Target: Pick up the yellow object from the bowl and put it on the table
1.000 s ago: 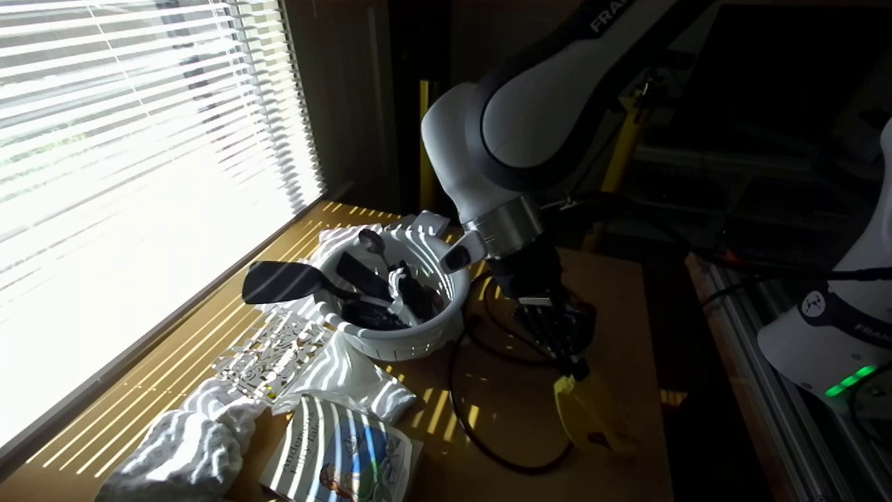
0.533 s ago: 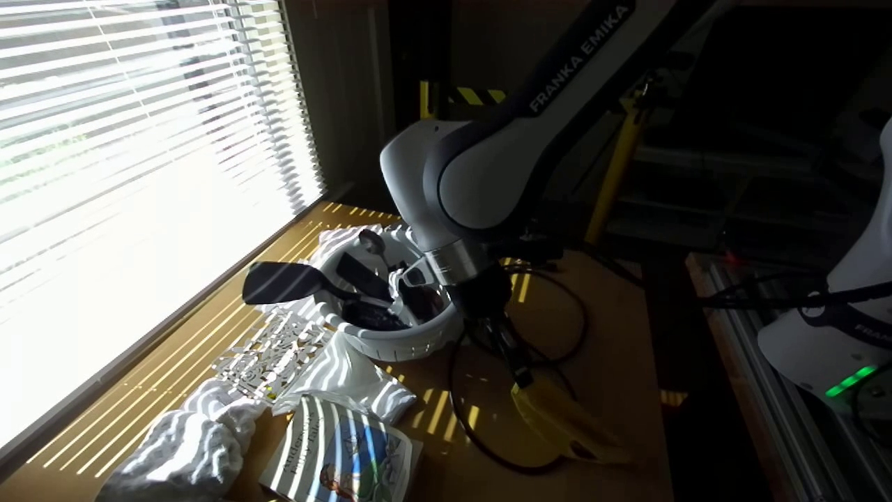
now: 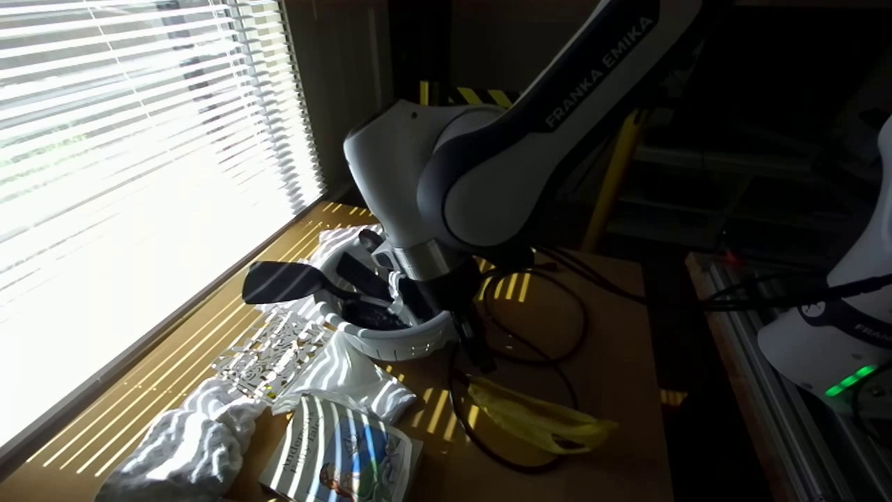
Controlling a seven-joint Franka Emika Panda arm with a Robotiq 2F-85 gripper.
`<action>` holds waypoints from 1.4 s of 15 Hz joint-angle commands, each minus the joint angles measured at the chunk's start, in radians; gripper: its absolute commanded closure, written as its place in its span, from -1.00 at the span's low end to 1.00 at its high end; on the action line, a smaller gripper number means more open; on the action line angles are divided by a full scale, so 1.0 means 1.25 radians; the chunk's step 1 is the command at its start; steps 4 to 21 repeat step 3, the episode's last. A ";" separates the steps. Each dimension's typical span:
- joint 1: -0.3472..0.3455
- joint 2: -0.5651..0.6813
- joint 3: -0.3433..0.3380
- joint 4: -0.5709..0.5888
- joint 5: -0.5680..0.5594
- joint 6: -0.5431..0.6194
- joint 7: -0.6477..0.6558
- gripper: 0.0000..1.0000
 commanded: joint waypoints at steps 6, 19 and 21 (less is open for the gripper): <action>-0.006 -0.008 0.030 0.004 -0.043 0.016 0.021 -0.65; -0.006 -0.008 0.030 0.004 -0.043 0.016 0.021 -0.65; -0.006 -0.008 0.030 0.004 -0.043 0.016 0.021 -0.65</action>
